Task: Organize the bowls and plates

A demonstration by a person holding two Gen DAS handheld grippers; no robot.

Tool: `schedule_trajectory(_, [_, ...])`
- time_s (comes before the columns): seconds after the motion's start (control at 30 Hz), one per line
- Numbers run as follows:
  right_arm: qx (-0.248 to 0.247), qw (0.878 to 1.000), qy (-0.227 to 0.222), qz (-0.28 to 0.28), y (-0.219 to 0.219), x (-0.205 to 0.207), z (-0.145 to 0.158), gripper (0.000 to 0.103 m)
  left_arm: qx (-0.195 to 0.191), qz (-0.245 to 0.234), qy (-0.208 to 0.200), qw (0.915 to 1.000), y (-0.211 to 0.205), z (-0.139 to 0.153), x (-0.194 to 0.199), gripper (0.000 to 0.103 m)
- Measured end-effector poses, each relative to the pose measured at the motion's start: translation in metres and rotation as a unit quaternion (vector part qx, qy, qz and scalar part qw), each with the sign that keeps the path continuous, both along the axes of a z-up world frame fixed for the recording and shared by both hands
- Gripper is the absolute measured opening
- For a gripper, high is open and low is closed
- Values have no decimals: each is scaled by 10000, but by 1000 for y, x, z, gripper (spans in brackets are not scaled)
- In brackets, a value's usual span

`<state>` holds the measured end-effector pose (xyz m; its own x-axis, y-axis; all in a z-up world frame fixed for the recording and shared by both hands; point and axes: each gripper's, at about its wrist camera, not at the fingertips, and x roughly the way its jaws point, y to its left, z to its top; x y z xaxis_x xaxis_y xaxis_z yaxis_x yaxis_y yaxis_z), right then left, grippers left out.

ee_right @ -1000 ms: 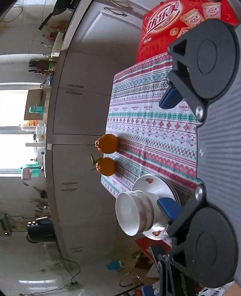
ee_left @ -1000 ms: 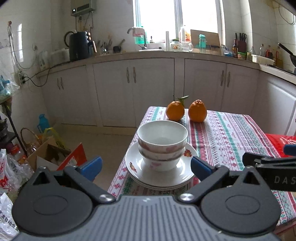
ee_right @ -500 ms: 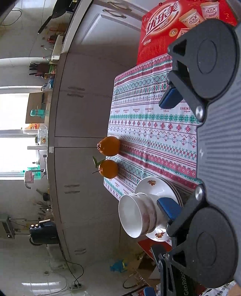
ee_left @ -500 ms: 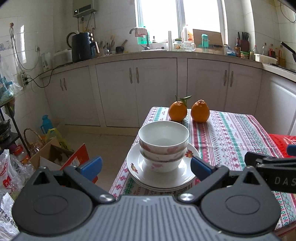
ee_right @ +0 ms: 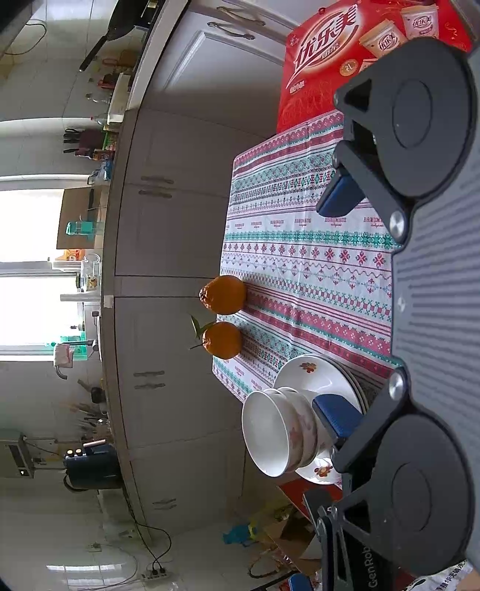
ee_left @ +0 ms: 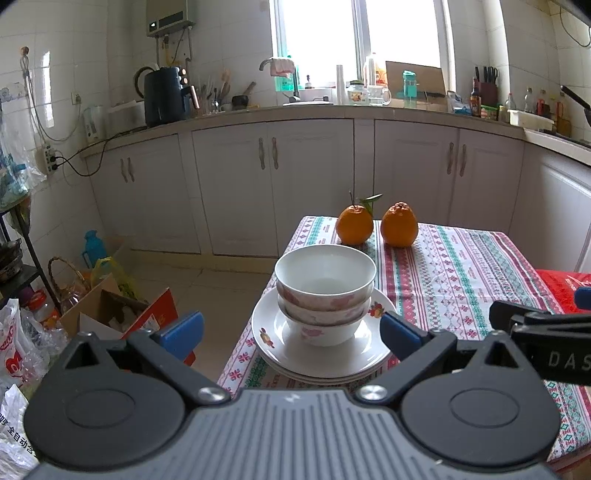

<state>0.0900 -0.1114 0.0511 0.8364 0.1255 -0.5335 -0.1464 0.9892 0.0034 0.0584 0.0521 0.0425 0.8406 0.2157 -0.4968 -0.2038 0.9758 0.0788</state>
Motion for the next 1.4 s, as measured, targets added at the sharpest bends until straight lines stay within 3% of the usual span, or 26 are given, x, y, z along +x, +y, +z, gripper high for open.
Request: schedule_trajectory(1.4, [32,10000,36,-34,-2,2,-1,103,17,18,58,10000,-5,0,1,101])
